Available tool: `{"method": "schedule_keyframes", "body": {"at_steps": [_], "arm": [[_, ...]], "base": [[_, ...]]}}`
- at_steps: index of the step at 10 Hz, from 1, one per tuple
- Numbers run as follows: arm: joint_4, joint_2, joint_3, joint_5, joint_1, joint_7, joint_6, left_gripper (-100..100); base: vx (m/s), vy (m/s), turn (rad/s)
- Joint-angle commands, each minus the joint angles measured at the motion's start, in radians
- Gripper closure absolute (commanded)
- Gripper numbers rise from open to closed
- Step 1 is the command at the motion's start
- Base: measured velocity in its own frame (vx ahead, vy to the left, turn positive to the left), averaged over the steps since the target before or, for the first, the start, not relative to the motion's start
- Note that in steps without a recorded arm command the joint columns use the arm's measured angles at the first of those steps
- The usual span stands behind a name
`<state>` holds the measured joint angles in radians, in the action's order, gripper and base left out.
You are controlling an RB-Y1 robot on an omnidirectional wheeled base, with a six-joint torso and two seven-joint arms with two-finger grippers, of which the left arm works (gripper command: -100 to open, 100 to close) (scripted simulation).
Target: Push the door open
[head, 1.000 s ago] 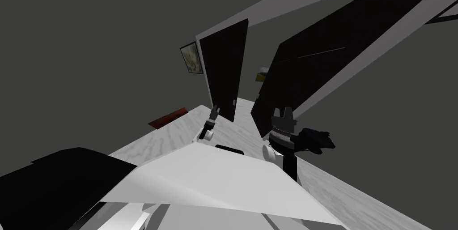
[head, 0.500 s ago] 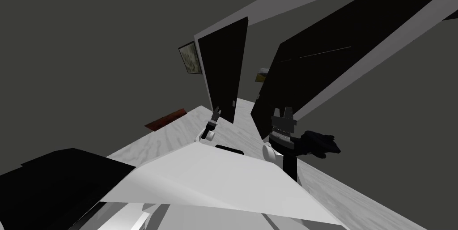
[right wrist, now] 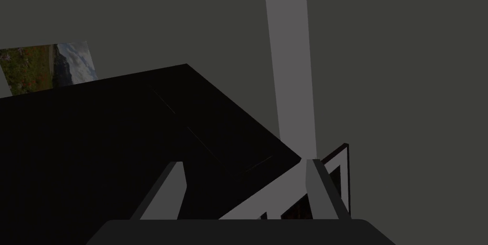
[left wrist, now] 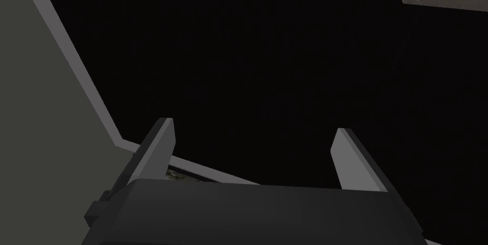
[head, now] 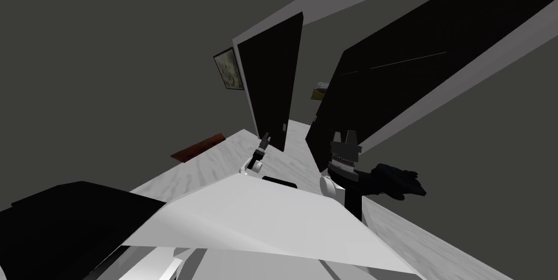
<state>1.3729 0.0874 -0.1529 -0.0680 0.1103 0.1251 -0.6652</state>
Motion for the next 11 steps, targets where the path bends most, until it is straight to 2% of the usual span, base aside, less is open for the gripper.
{"method": "schedule_keyframes", "body": {"at_steps": [1, 6, 7, 11], "arm": [[-0.043, -0.003, -0.005, -0.002, -0.017, -0.002, -0.002, -100], [-0.185, -0.008, -0.018, -0.006, -0.067, -0.005, -0.027, -100], [-0.185, -0.008, -0.018, -0.006, -0.067, -0.005, -0.027, -100], [-0.294, -0.015, -0.027, -0.009, -0.105, -0.007, -0.046, -100]], "base": [[0.106, -0.009, -0.007], [0.097, 0.004, -0.01], [0.067, 0.002, -0.003], [0.082, 0.002, -0.009]]}}
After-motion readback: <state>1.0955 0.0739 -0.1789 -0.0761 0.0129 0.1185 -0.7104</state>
